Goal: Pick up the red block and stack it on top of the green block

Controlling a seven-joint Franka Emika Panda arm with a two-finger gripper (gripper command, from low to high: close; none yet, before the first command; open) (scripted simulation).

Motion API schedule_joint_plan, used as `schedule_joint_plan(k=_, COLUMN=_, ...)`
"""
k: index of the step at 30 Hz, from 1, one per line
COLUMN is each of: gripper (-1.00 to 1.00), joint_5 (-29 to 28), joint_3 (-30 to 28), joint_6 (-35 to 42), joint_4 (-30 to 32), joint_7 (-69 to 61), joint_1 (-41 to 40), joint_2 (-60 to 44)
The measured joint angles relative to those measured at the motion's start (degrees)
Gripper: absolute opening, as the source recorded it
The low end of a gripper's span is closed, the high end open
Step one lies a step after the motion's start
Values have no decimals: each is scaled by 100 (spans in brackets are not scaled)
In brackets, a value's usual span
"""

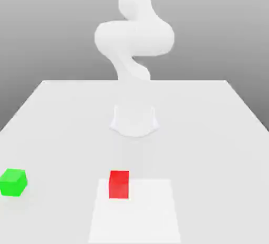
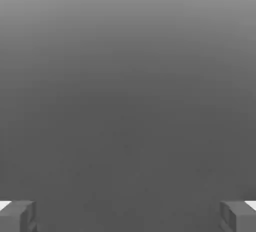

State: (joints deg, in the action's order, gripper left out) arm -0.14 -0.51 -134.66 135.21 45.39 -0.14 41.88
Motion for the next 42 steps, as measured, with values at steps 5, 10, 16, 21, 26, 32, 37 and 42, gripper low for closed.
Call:
schedule_joint_plan(k=5, gripper=0, joint_5=-33, joint_3=-121, joint_6=-681, joint_4=793, joint_7=-107, joint_1=-35, joint_2=-962)
schedule_joint_plan(k=10, gripper=0, joint_5=-62, joint_3=-246, joint_6=-1356, joint_4=1579, joint_7=-216, joint_1=-68, joint_2=-1924)
schedule_joint_plan(k=16, gripper=0, joint_5=-82, joint_3=-378, joint_6=-2279, joint_4=2612, joint_7=-378, joint_1=-147, joint_2=-3256)
schedule_joint_plan(k=21, gripper=0, joint_5=122, joint_3=-353, joint_6=-3259, joint_4=2857, joint_7=-589, joint_1=-188, joint_2=-4517)
schedule_joint_plan(k=26, gripper=-100, joint_5=319, joint_3=-124, joint_6=-3931, joint_4=2758, joint_7=-733, joint_1=-373, joint_2=-5305)
schedule_joint_plan(k=32, gripper=-100, joint_5=303, joint_3=-110, joint_6=-3942, joint_4=2756, joint_7=-719, joint_1=-383, joint_2=-5319)
schedule_joint_plan(k=37, gripper=-100, joint_5=54, joint_3=-222, joint_6=-3173, joint_4=2885, joint_7=-541, joint_1=-348, joint_2=-4421)
schedule_joint_plan(k=42, gripper=-100, joint_5=14, joint_3=-509, joint_6=-2446, joint_4=2588, joint_7=-515, joint_1=-979, joint_2=-3996)
